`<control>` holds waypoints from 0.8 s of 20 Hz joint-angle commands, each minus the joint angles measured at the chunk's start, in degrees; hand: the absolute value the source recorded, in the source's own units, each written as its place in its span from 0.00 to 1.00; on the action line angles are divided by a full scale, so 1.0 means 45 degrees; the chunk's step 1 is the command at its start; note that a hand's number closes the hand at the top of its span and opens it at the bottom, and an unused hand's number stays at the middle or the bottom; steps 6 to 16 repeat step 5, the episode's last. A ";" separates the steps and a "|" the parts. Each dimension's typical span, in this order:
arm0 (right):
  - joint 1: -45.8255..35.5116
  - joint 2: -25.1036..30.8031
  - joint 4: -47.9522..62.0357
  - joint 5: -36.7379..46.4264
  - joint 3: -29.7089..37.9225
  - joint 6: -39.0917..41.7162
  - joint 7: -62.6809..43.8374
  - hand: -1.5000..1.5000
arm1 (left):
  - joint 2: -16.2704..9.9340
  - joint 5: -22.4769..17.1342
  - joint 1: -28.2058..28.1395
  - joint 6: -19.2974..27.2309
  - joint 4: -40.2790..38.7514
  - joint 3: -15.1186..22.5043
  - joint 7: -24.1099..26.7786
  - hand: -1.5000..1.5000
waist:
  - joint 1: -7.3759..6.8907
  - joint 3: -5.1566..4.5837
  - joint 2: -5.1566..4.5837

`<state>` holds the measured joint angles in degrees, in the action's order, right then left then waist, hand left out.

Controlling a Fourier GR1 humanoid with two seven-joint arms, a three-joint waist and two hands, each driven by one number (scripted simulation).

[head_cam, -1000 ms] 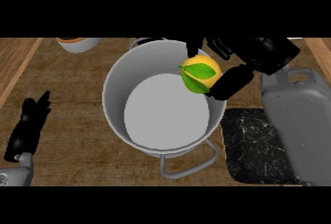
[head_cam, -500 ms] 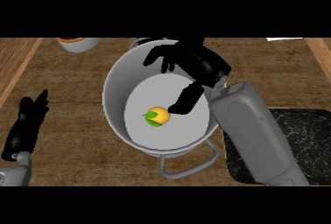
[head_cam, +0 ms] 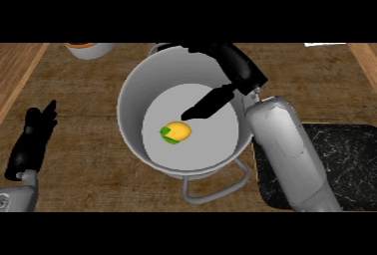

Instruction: Pick the lemon from the tray and place it in the pot

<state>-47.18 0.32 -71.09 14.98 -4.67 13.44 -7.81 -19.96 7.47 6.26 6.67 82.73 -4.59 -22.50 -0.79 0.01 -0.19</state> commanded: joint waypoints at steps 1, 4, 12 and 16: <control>-0.0316 0.0081 0.0777 -0.0866 0.1817 -0.0901 0.0567 0.00 | -0.0006 -0.0116 -0.0202 -0.0185 0.0338 -0.0046 -0.0136 0.50 | -0.0012 0.0004 -0.0001; -0.0686 0.0565 0.1114 -0.1367 0.2751 -0.1066 0.0786 0.00 | 0.0126 0.0186 -0.0347 -0.0048 0.0614 0.0149 -0.0386 0.50 | 0.0014 0.0006 0.0025; -0.0571 0.1262 0.1521 -0.1732 0.3154 -0.0394 0.1142 0.00 | 0.0580 0.0567 0.0021 0.0381 -0.0564 0.0320 0.0332 0.50 | 0.0133 -0.0002 -0.0022; -0.0571 0.1262 0.1521 -0.1732 0.3154 -0.0394 0.1142 0.00 | 0.0580 0.0567 0.0021 0.0381 -0.0564 0.0320 0.0332 0.50 | 0.0133 -0.0002 -0.0022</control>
